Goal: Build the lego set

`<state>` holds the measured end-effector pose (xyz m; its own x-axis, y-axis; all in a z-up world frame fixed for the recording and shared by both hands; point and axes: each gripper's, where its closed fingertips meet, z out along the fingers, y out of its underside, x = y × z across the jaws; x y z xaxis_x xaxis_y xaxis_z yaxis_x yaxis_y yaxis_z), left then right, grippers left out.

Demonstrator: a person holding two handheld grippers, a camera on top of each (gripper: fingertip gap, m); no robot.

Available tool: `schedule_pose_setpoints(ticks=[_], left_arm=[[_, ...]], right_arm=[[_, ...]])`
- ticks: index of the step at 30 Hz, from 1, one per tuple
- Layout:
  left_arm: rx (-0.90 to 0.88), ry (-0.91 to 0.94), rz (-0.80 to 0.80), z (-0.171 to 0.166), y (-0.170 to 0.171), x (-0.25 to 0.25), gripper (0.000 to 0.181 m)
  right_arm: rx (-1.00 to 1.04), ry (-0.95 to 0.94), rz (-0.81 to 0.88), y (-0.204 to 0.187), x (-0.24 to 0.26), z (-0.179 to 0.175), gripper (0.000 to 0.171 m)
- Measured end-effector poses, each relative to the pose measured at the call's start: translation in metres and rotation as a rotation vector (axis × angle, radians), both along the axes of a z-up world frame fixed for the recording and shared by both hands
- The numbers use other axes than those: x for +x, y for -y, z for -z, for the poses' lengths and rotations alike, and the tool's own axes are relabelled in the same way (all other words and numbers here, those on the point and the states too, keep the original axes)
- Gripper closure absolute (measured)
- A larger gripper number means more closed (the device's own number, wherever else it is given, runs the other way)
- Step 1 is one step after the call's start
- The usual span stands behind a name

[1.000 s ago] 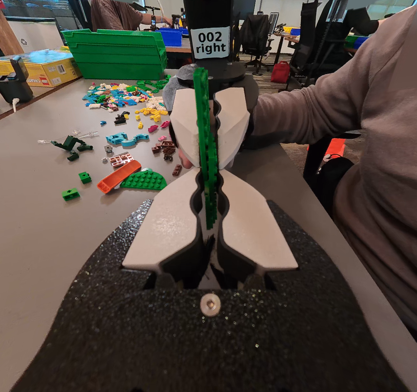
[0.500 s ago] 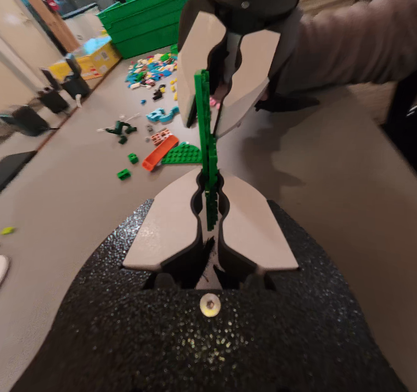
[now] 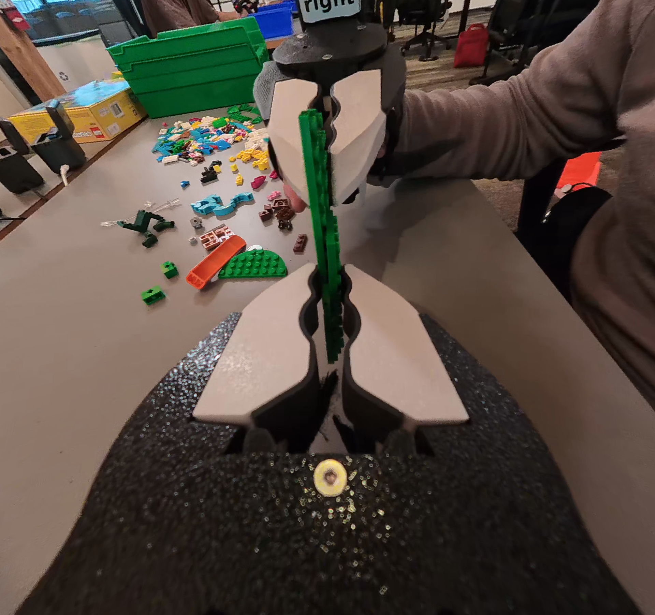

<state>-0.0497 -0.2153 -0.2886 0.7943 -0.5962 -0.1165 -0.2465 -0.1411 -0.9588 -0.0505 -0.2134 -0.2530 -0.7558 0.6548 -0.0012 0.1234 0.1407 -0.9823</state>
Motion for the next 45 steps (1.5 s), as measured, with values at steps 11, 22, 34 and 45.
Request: schedule_pose_setpoints(ticks=[11,22,34,45], left_arm=[[-0.019,0.018,0.110,0.004,0.008,0.018,0.172],[0.004,0.019,0.056,0.002,0.003,0.012,0.173],[0.152,-0.528,-0.161,0.017,-0.011,-0.019,0.173],[0.308,-0.938,-0.277,0.016,-0.016,-0.037,0.173]], right_arm=[[-0.019,0.029,-0.135,0.010,0.017,0.001,0.168],[-0.031,-0.021,-0.097,0.008,0.012,-0.003,0.158],[0.390,-0.340,0.005,0.009,0.012,-0.001,0.154],[0.887,-0.565,0.106,0.000,-0.002,0.023,0.161]])
